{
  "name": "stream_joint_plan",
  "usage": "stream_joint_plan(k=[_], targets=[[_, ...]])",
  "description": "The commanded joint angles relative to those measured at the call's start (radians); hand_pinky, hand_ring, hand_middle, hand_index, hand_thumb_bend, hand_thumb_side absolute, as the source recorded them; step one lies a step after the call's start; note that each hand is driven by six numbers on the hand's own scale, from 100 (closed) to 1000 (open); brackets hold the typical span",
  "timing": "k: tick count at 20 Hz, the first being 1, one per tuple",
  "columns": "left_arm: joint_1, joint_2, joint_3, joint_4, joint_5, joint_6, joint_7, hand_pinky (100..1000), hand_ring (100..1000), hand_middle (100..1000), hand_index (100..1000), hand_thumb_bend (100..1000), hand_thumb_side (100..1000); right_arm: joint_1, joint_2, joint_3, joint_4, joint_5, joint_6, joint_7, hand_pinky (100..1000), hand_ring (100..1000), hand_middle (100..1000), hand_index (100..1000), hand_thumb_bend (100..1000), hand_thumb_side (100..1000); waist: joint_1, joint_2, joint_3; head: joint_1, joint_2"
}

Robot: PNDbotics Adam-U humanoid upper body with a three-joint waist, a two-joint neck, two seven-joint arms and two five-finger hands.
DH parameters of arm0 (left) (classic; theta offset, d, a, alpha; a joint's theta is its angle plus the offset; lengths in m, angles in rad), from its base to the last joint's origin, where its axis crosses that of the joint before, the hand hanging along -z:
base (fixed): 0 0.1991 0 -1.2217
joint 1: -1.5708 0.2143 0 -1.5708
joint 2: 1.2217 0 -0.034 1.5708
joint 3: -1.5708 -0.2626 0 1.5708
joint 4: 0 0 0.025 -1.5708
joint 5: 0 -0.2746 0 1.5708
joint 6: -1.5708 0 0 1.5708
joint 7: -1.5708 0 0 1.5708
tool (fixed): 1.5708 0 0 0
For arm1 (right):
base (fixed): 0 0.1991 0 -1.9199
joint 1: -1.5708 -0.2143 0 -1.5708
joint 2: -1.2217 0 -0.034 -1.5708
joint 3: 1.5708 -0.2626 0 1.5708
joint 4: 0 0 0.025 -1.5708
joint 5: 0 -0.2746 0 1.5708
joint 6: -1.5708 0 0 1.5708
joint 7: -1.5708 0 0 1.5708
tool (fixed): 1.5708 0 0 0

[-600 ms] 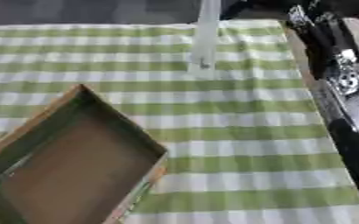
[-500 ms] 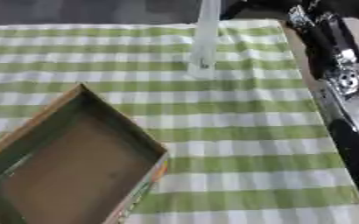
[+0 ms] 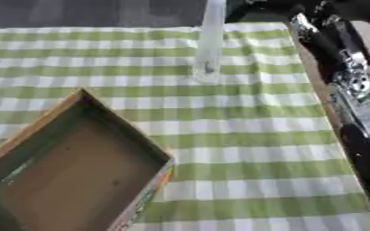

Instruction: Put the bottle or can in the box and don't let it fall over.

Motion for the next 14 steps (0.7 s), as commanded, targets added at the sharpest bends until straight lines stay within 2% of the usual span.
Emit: stream_joint_plan(k=[1,5,14], targets=[[-0.003,0.031,0.004,-0.012,-0.003,-0.001,-0.002,1000,598,785,788,177,850,-0.013,-0.042,-0.015,-0.018,0.02,0.013,0.029,942,1000,1000,1000,100,341,0.002,-0.017,-0.002,-0.006,-0.03],[-0.002,0.03,0.004,-0.012,-0.002,-0.001,-0.002,1000,599,785,788,178,848,-0.015,-0.044,-0.015,-0.021,0.038,0.038,0.047,949,1000,1000,1000,100,271,0.005,-0.023,-0.005,-0.004,-0.036],[-0.001,0.03,0.003,-0.011,0.0,-0.001,-0.004,1000,601,786,788,178,849,-0.031,-0.05,0.0,-0.04,0.073,0.072,0.06,954,1000,1000,1000,100,219,0.007,-0.025,-0.003,-0.01,-0.065]])
